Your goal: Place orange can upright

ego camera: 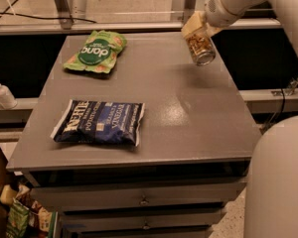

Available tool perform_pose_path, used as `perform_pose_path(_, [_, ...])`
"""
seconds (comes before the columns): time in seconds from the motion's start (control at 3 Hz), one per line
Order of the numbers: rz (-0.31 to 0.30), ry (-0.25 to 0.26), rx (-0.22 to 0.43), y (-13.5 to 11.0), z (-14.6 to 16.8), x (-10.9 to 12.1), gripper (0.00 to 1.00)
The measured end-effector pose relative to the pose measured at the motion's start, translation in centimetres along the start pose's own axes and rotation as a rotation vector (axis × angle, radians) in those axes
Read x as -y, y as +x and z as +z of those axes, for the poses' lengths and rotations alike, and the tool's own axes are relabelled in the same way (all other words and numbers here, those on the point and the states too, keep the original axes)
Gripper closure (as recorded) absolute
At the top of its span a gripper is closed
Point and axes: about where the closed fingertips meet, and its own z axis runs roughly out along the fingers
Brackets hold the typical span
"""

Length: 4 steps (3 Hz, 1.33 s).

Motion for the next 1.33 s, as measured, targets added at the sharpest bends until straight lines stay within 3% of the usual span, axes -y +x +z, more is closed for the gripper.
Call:
perform_pose_path(0.67, [-0.073,-0.409,0.117,0.4,-4.2,-4.2,1.00])
perform_pose_path(1.0, [-0.109,-0.641,0.201,0.3,-6.3,-7.0,1.00])
perform_pose_path(1.33, [-0.109,-0.638,0.200,0.3,-6.2,-6.9,1.00])
